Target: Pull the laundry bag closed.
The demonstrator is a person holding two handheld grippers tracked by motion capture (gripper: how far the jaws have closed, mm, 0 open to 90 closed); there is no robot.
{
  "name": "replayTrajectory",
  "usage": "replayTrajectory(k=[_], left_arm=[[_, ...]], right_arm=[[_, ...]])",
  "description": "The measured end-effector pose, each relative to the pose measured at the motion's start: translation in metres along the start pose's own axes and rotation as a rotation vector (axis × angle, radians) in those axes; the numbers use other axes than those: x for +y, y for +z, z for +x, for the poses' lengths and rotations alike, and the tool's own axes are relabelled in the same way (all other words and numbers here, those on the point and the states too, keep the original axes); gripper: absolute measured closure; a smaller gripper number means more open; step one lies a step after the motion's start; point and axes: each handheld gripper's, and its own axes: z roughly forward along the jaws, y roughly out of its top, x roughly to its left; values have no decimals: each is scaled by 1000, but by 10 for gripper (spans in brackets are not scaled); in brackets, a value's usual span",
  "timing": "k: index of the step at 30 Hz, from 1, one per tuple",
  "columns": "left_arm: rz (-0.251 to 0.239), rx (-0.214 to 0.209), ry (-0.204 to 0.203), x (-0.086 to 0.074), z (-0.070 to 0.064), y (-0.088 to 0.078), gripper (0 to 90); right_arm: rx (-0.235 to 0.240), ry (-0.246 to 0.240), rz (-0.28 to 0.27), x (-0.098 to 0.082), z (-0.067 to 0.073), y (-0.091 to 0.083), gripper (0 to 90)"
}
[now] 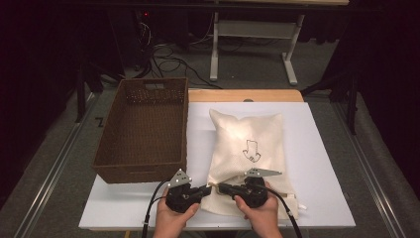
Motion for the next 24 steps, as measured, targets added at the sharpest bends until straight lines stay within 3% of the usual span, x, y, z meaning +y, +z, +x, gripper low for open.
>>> replayTrajectory(k=[7, 8, 10, 12, 14, 15, 18, 20, 24], left_arm=[[-11, 6, -1, 0, -2, -3, 865], [-28, 26, -4, 0, -1, -6, 865], [-34, 31, -17, 0, 1, -8, 865], [-34, 57, -19, -2, 5, -12, 864], [-28, 64, -7, -3, 4, -11, 863], [-26, 70, 4, -3, 2, -11, 863], [-17, 90, 36, -4, -3, -9, 862], [-14, 99, 36, -4, -2, -10, 861], [-9, 98, 39, -5, -2, -10, 861]], right_arm=[[-52, -34, -3, -5, 0, -8, 885], [-105, -72, -14, -8, 1, -11, 885], [-122, -72, -20, -9, -1, -12, 885], [-159, -78, -38, -13, -11, -20, 884], [-151, -83, -45, -14, -13, -23, 884], [-155, -128, -52, -15, -12, -28, 883], [-169, -171, -49, -18, -13, -33, 883], [-189, -194, -54, -22, -18, -43, 883], [-203, -183, -65, -26, -27, -57, 883]])
